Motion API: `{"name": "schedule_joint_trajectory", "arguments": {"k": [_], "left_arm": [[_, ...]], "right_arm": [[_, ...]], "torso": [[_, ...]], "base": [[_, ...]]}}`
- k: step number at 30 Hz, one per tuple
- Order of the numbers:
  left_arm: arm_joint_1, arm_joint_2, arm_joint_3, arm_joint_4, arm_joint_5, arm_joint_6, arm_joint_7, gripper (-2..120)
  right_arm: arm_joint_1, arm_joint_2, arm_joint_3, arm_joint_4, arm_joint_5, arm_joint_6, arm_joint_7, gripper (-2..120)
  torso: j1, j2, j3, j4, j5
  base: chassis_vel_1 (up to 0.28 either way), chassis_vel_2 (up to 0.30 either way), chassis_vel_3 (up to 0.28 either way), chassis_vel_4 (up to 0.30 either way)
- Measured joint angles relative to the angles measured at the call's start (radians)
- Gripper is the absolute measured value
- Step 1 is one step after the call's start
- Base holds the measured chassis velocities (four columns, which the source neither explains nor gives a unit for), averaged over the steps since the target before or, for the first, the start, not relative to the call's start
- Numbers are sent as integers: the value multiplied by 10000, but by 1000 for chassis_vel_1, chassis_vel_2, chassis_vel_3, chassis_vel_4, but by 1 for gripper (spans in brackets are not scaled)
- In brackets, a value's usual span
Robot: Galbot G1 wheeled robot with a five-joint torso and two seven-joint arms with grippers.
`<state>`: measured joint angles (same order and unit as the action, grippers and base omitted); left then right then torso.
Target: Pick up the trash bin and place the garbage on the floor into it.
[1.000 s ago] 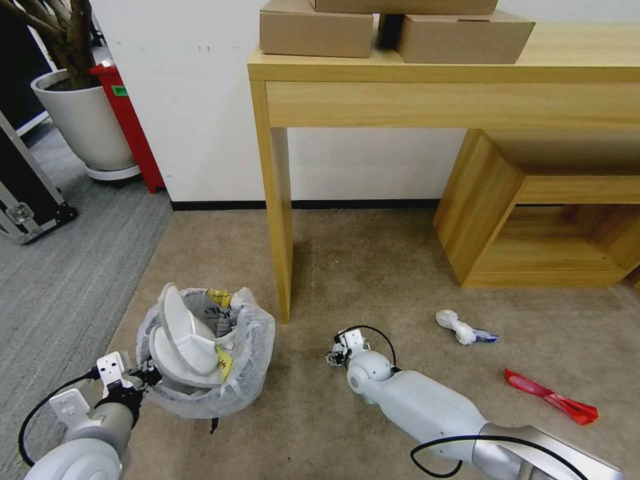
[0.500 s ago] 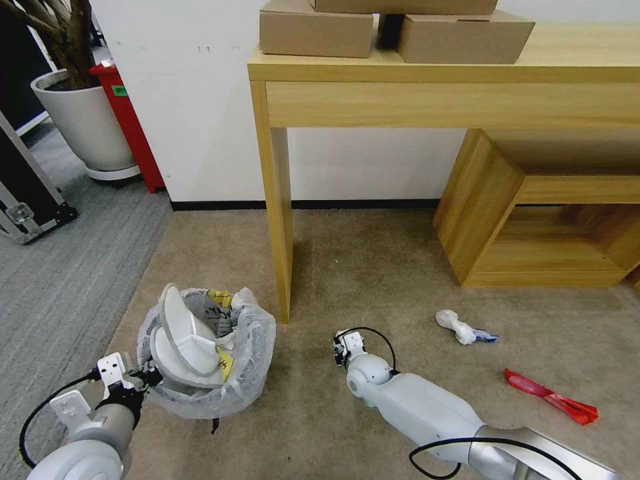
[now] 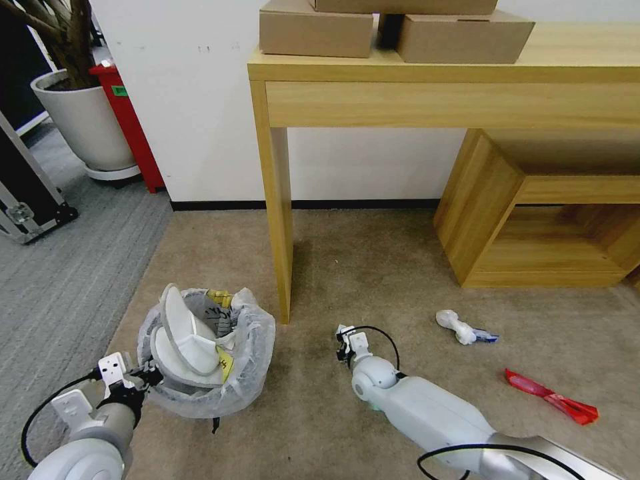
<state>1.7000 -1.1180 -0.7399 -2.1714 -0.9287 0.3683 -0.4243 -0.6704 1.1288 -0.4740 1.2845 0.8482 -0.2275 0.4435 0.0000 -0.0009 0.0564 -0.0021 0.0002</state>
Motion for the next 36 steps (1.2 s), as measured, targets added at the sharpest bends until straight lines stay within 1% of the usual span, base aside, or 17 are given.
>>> {"name": "schedule_joint_trajectory", "arguments": {"k": [3, 4, 6, 7, 8, 10, 11, 13, 15, 17, 18, 21, 22, 24, 25, 28, 36], "left_arm": [[-46, 32, 17, 60, -6, 2, -2, 0], [-46, 32, 17, 60, -6, 2, -2, 0], [-53, 51, 20, 67, -7, 18, -5, 0], [-60, 51, 25, 67, -9, 34, -7, 0], [-60, 51, 25, 67, -9, 34, -7, 0], [-81, 39, 52, 26, -11, 74, -23, 0], [-81, 39, 52, 26, -11, 74, -23, 0], [-101, 15, 68, -29, -11, 96, -38, 0], [-103, 12, 69, -35, -11, 99, -39, 0], [-119, -15, 69, -116, -7, 125, -59, 0], [-119, -15, 69, -116, -7, 125, -59, 0], [-130, -49, 56, -215, -4, 151, -92, 0], [-130, -49, 56, -215, -4, 151, -92, 0], [-136, -72, 40, -246, -2, 163, -111, 0], [-136, -72, 40, -246, -2, 163, -111, 0], [-147, -106, 6, -262, -2, 165, -124, 0], [-186, -112, -14, -278, -23, 165, -138, 0]], "right_arm": [[-368, -963, 500, 1607, 6, 561, -295, 0], [-368, -963, 500, 1607, 6, 561, -295, 0], [-488, -1627, 689, 3003, -81, 1190, -762, 0], [-479, -1796, 727, 3487, -76, 1330, -900, 0], [-479, -1796, 727, 3487, -76, 1330, -900, 0], [-238, -2231, 739, 5092, 221, 1652, -1339, 0], [-238, -2231, 739, 5092, 221, 1652, -1339, 0], [174, -2499, 540, 6207, 686, 1693, -1588, 0], [257, -2535, 476, 6396, 787, 1694, -1617, 0], [976, -2790, -193, 7543, 1478, 1670, -1763, 0], [976, -2790, -193, 7543, 1478, 1670, -1763, 0], [1704, -2908, -1306, 8143, 1991, 1628, -1833, 0], [1704, -2908, -1306, 8143, 1991, 1628, -1833, 0], [2200, -2898, -2063, 8302, 2170, 1607, -1841, 0], [2200, -2898, -2063, 8302, 2170, 1607, -1841, 0], [2757, -2815, -2829, 8330, 2323, 1635, -1842, 0], [3108, -2667, -3625, 8189, 2375, 1597, -1736, 0]], "torso": [[0, 0, 0, -2, -3], [0, 0, 0, -2, -3], [0, 0, 0, -3, -1], [0, 0, 0, -1, -1], [0, 0, 0, -1, -1], [0, 0, 0, 0, 0], [0, 0, 0, 0, 0], [0, 0, 0, 0, -3], [0, 0, 0, 1, -1], [0, 1, -1, 1, -5], [0, 1, -1, 1, -5], [0, 0, 0, 0, -3], [0, 0, 0, 0, -3], [0, 0, 0, 1, -3], [0, 0, 0, 1, -3], [0, 0, 0, 1, -2], [0, 0, 0, 1, -3]], "base": [[0, 0, 0, 0], [0, 0, 0, 0], [0, 0, 0, 0], [0, 0, 0, 0], [0, 0, 0, 0], [0, 0, 0, 0], [0, 0, 0, 0], [0, 0, 0, 0], [0, 0, 0, 0], [0, 0, 0, 0], [0, 0, 0, 0], [0, 0, 0, 0], [0, 0, 0, 0], [0, 0, 0, 0], [0, 0, 0, 0], [0, 0, 0, 0], [0, 0, 0, 0]]}}
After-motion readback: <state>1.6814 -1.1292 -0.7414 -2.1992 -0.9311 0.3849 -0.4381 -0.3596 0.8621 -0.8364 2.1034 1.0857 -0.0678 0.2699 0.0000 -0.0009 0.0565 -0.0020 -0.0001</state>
